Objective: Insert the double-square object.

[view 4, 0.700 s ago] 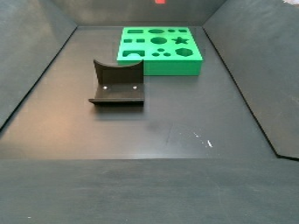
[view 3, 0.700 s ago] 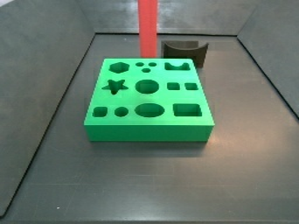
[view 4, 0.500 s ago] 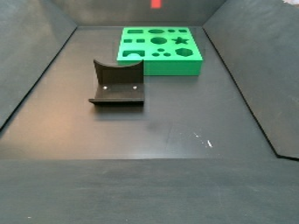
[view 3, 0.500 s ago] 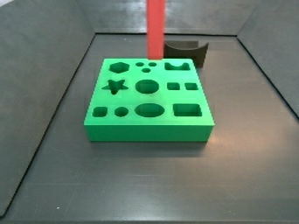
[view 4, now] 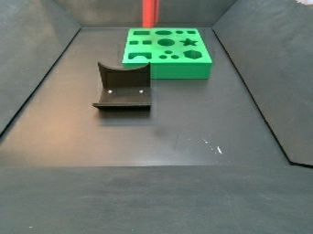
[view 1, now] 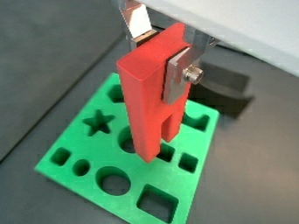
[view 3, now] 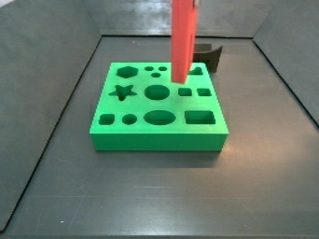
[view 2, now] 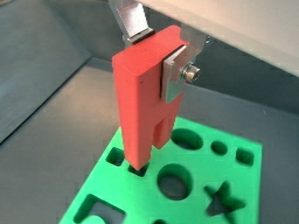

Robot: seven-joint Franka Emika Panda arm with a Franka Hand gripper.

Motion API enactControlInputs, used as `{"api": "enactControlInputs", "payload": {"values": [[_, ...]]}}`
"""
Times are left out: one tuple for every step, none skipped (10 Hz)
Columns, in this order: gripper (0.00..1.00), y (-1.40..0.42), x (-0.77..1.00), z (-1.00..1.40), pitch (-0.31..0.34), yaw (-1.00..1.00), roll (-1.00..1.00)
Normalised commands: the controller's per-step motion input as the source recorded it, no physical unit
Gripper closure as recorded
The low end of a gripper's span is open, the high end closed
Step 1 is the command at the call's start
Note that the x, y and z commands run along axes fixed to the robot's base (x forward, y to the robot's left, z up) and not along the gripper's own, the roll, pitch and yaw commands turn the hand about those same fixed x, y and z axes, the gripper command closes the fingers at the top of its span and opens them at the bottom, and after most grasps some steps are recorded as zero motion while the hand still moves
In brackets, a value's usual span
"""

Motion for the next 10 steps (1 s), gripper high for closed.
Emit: {"api": "enactControlInputs", "payload": {"values": [[1.0, 0.04, 0.15, -0.45, 0.0, -1.0, -0.01], [1.0, 0.0, 0.08, -0.42, 0.0, -1.0, -0.01], [1.0, 0.0, 0.07, -0.4, 0.0, -1.0, -0.01], [1.0, 0.0, 0.03, -0.15, 0.0, -1.0, -0.06], [1.0, -0.02, 0.03, 0.0, 0.0, -1.0, -0.09], [1.0, -0.03, 0.04, 0.0, 0.001, -1.0, -0.1], [1.0, -0.01, 0.09, 0.0, 0.023, -1.0, -0.11], [1.0, 0.0, 0.12, 0.0, 0.02, -0.99, -0.09], [1.0, 0.0, 0.1, 0.0, 0.026, -0.98, -0.05], [1.0, 0.13, 0.23, -0.03, 0.0, -0.9, 0.0]]}}
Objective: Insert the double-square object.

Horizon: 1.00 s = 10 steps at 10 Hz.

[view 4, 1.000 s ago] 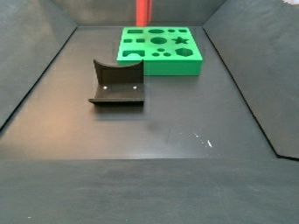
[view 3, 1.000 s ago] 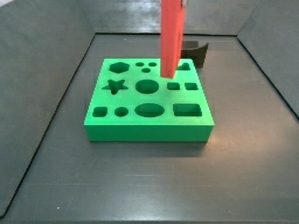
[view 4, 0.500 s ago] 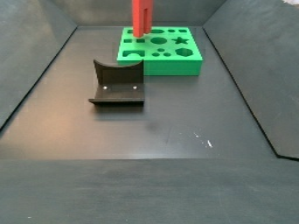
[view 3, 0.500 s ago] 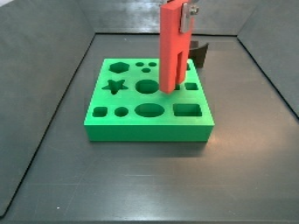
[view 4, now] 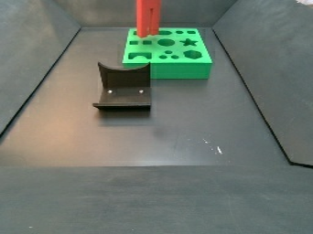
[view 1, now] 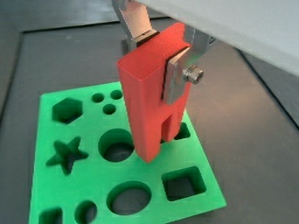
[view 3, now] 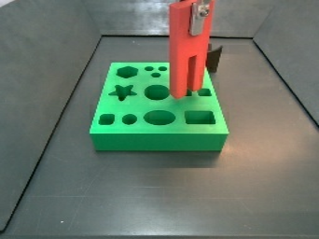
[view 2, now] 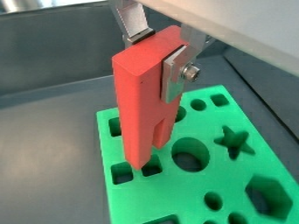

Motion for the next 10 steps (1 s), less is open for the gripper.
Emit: {"api": "enactControlInputs", "payload": {"values": [[1.0, 0.15, 0.26, -0.04, 0.0, -0.89, 0.0], [1.0, 0.15, 0.25, -0.06, 0.0, -0.89, 0.0], [1.0, 0.15, 0.25, -0.04, 0.0, -0.91, 0.0], [1.0, 0.15, 0.25, -0.04, 0.0, -0.9, 0.0], [1.0, 0.15, 0.25, -0.06, 0.0, -0.89, 0.0], [1.0, 0.16, 0.23, -0.09, 0.0, -0.87, 0.01], [1.0, 0.17, 0.21, -0.16, 0.004, -0.84, 0.04], [1.0, 0.15, 0.21, -0.23, 0.0, -0.83, 0.08], [1.0, 0.0, 0.33, -0.15, 0.057, -0.63, 0.07], [1.0, 0.0, 0.01, -0.07, 0.059, -0.1, 0.06]]}}
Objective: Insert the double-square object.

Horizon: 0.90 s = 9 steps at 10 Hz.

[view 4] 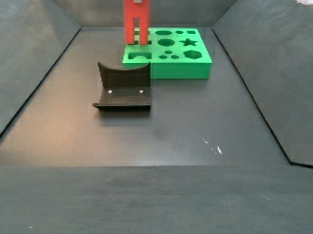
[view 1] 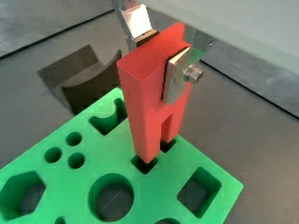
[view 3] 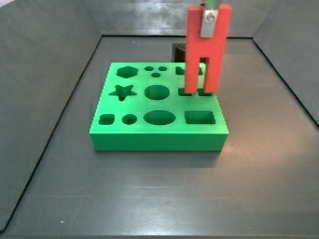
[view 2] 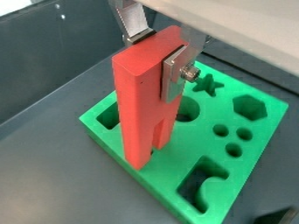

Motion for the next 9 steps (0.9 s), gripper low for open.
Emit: {"api": "enactControlInputs", "payload": {"values": [[1.0, -0.11, -0.05, -0.18, 0.0, 0.0, 0.0], [1.0, -0.17, -0.13, -0.17, 0.0, 0.23, 0.0], [1.0, -0.14, -0.32, -0.09, -0.011, 0.45, 0.0], [1.0, -0.13, -0.19, -0.01, 0.0, 0.4, 0.05], [1.0, 0.0, -0.05, 0.0, 0.006, 0.27, 0.14], [1.0, 0.0, 0.0, 0.0, 0.044, 0.17, 0.26], [1.0, 0.0, 0.26, -0.04, 0.087, 0.0, 0.31], [1.0, 0.0, 0.33, -0.06, 0.101, 0.0, 0.34], [1.0, 0.0, 0.29, -0.08, 0.106, -0.01, 0.34]]}}
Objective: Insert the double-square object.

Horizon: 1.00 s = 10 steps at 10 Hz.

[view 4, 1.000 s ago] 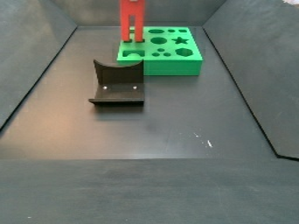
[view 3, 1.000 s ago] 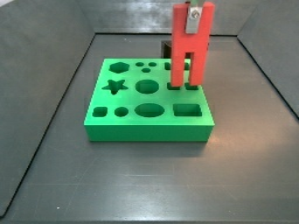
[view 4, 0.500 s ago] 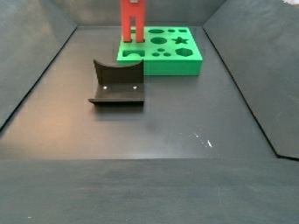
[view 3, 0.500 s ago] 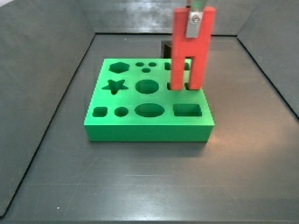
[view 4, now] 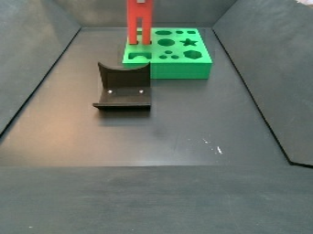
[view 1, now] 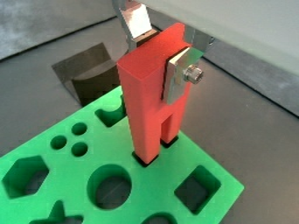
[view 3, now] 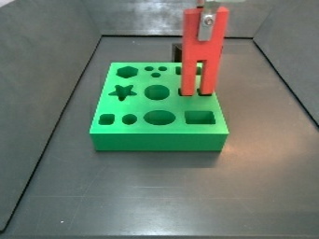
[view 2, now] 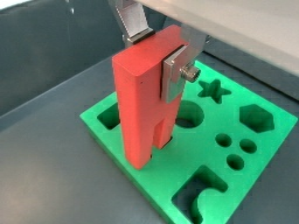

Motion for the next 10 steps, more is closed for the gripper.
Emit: {"api": "enactControlInputs", "payload": {"values": [[1.0, -0.02, 0.2, -0.22, 0.063, -0.11, 0.23], [1.0, -0.06, 0.0, -0.36, 0.0, -0.14, 0.08], [1.0, 0.0, -0.21, -0.25, 0.0, -0.04, 0.0], [1.0, 0.01, -0.37, -0.19, 0.0, 0.0, 0.0], [1.0, 0.0, -0.34, -0.14, 0.0, -0.01, 0.0], [1.0, 0.0, -0.26, -0.15, 0.0, 0.0, 0.0], [1.0, -0.03, 0.03, -0.23, 0.0, 0.0, -0.01], [1.0, -0.12, 0.29, -0.32, 0.0, -0.03, 0.0], [1.0, -0.16, 0.45, -0.36, 0.0, -0.04, 0.05], [1.0, -0.12, 0.46, -0.38, 0.0, -0.03, 0.03]]}}
